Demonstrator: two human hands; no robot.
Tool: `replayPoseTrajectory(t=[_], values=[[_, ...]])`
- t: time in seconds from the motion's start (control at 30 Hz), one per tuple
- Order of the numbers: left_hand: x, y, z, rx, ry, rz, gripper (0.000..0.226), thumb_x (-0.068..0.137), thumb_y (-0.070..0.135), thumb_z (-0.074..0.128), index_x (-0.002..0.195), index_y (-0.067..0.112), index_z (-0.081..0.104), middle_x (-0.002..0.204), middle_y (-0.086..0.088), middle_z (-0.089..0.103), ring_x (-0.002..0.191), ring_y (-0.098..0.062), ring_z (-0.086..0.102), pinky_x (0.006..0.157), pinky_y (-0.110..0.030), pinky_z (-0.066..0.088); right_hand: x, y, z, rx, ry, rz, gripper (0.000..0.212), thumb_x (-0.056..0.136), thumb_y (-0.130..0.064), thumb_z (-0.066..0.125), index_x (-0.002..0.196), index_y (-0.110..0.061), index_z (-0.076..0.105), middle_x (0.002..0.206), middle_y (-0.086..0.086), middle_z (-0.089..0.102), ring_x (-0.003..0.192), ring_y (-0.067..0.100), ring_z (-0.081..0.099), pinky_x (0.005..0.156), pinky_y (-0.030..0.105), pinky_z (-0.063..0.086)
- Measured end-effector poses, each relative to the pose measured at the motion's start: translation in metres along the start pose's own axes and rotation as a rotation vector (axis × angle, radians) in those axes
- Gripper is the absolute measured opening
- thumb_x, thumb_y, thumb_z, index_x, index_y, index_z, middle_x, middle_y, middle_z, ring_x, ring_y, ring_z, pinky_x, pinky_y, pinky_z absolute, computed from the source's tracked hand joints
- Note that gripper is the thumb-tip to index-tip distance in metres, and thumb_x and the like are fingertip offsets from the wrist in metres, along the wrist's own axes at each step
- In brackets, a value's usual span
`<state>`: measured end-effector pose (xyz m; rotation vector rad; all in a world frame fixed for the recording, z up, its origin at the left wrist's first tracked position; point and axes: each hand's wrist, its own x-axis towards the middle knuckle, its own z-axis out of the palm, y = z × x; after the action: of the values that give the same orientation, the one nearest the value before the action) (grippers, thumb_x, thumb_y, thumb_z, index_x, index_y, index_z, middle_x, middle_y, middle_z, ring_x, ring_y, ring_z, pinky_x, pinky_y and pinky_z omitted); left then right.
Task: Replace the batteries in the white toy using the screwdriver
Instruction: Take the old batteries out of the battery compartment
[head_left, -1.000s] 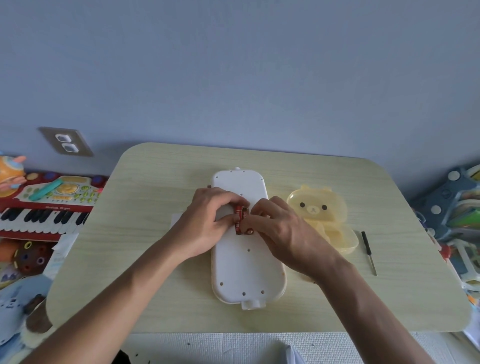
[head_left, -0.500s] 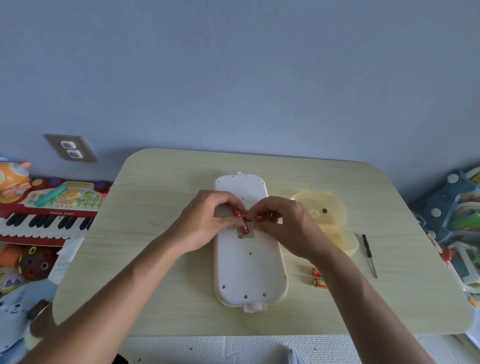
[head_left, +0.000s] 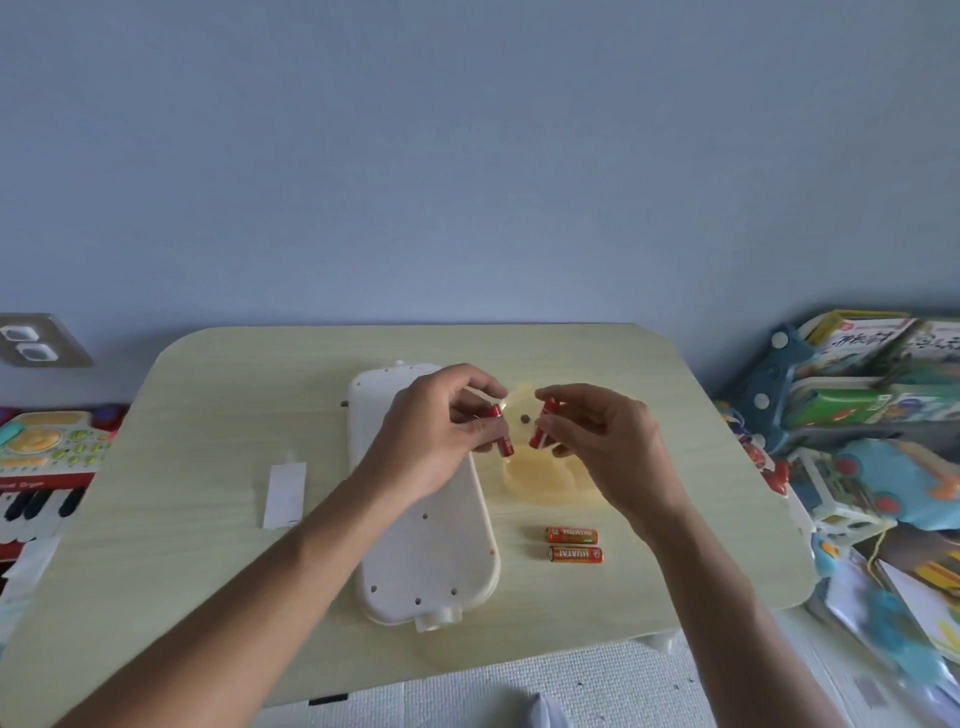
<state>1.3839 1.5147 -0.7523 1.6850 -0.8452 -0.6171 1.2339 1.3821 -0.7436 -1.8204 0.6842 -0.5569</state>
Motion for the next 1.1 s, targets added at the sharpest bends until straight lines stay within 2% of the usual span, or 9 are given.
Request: replayPoseTrajectory(t=[0.13,0.23,0.4,0.5,0.7,0.87,0.93,1.0,1.1], values=[[0.004,-0.003,0.027,0.144,-0.044,0.001,0.023,0.077,0.010,0.083,0.088,0.020,0.065,0.082,0.000,0.076,0.071,-0.013,0.075,0.075,-0.037,0.063,-0.010,0.020,-0.010,-0.240,0.041,0.003,0.016,0.086,-0.018,0.077,0.101,-0.021,0.071,0.071,-0.007,0.078,0.065,0.001,0.069,0.062,0.016,0.053],[0.003,-0.006,0.037,0.272,-0.076,0.026,0.024,0.076,0.016,0.085,0.089,0.023,0.065,0.082,0.005,0.073,0.074,-0.008,0.072,0.076,-0.035,0.062,-0.013,0.033,-0.009,-0.301,0.068,-0.001,0.016,0.083,-0.018,0.080,0.095,-0.021,0.070,0.071,-0.008,0.078,0.067,-0.005,0.070,0.062,0.007,0.047],[0.003,-0.010,0.048,0.439,-0.157,0.080,0.022,0.078,0.021,0.083,0.090,0.019,0.065,0.086,0.006,0.072,0.079,-0.009,0.069,0.075,-0.032,0.059,-0.014,0.048,-0.002,-0.420,0.084,-0.030,0.016,0.078,-0.027,0.081,0.092,-0.025,0.073,0.073,-0.011,0.075,0.070,0.003,0.069,0.065,0.016,0.052],[0.002,-0.012,0.050,0.536,-0.172,0.134,0.020,0.081,0.018,0.080,0.094,0.017,0.065,0.089,0.002,0.071,0.080,-0.014,0.068,0.072,-0.031,0.056,-0.017,0.057,0.000,-0.463,0.096,-0.147,0.012,0.078,-0.021,0.082,0.087,-0.022,0.074,0.072,-0.008,0.068,0.065,0.011,0.064,0.062,0.021,0.052],[0.000,-0.025,0.049,0.651,-0.121,0.256,0.022,0.081,0.028,0.080,0.098,0.019,0.070,0.095,0.005,0.071,0.097,-0.015,0.053,0.077,-0.023,0.038,-0.018,0.072,0.003,-0.546,0.154,-0.261,0.015,0.074,-0.022,0.086,0.086,-0.020,0.078,0.078,-0.004,0.064,0.060,0.007,0.061,0.059,0.018,0.051],[-0.001,-0.031,0.046,0.729,-0.068,0.304,0.026,0.079,0.032,0.080,0.100,0.019,0.074,0.098,0.002,0.063,0.104,-0.022,0.049,0.087,-0.025,0.037,-0.019,0.075,0.007,-0.519,0.175,-0.260,0.019,0.074,-0.022,0.087,0.091,-0.018,0.080,0.083,-0.005,0.066,0.064,0.006,0.063,0.062,0.024,0.055],[-0.005,-0.028,0.043,0.765,-0.026,0.316,0.047,0.074,0.045,0.081,0.113,0.023,0.069,0.108,0.003,0.056,0.110,-0.021,0.045,0.093,-0.033,0.038,-0.021,0.072,0.002,-0.448,0.164,-0.285,0.022,0.076,-0.021,0.086,0.096,-0.016,0.079,0.088,-0.005,0.067,0.071,0.007,0.065,0.066,0.027,0.056],[-0.006,-0.025,0.038,0.840,-0.033,0.290,0.084,0.062,0.064,0.079,0.134,0.030,0.052,0.125,0.003,0.047,0.123,-0.021,0.039,0.099,-0.036,0.032,-0.021,0.067,-0.013,-0.388,0.165,-0.310,0.030,0.077,-0.023,0.085,0.105,-0.018,0.077,0.099,-0.004,0.067,0.086,0.009,0.065,0.074,0.028,0.056],[-0.002,-0.023,0.033,0.964,-0.129,0.194,0.138,0.045,0.081,0.074,0.156,0.030,0.010,0.146,0.001,0.032,0.140,-0.023,0.024,0.112,-0.041,0.020,-0.018,0.062,-0.043,-0.376,0.038,-0.180,0.075,0.074,-0.037,0.085,0.141,-0.030,0.053,0.139,-0.007,0.054,0.128,0.007,0.050,0.100,0.024,0.044]])
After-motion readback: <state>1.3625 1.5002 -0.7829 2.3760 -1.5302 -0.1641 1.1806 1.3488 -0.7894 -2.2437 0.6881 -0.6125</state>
